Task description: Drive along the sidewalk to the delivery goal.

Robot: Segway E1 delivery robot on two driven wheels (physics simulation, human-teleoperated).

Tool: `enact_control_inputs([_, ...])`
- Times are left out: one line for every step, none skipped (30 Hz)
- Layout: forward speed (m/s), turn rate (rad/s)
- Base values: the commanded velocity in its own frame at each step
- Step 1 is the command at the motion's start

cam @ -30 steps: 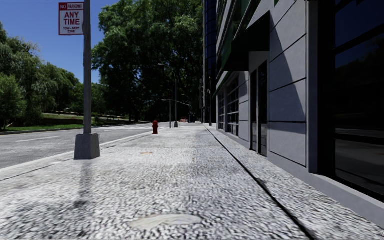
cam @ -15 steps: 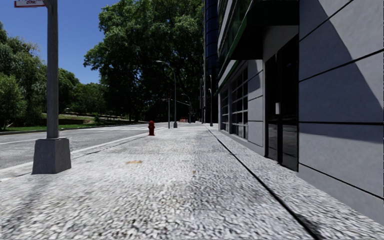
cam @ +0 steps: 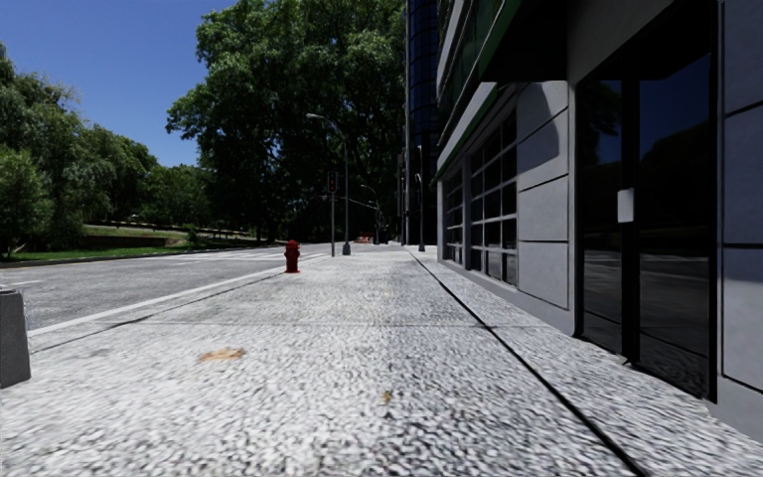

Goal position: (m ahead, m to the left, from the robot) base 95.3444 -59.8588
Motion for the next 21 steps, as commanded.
enact_control_inputs([2.0,0.0])
enact_control_inputs([2.0,0.0])
enact_control_inputs([2.0,0.0])
enact_control_inputs([2.0,0.0])
enact_control_inputs([2.0,0.0])
enact_control_inputs([2.0,0.0])
enact_control_inputs([2.0,0.0])
enact_control_inputs([2.0,0.0])
enact_control_inputs([2.0,0.0])
enact_control_inputs([2.0,0.0])
enact_control_inputs([2.0,0.0])
enact_control_inputs([2.0,0.0])
enact_control_inputs([2.0,0.0])
enact_control_inputs([2.0,0.0])
enact_control_inputs([2.0,0.0])
enact_control_inputs([2.0,0.0])
enact_control_inputs([2.0,0.0])
enact_control_inputs([2.0,0.0])
enact_control_inputs([2.0,0.0])
enact_control_inputs([2.0,0.0])
enact_control_inputs([2.0,0.0])
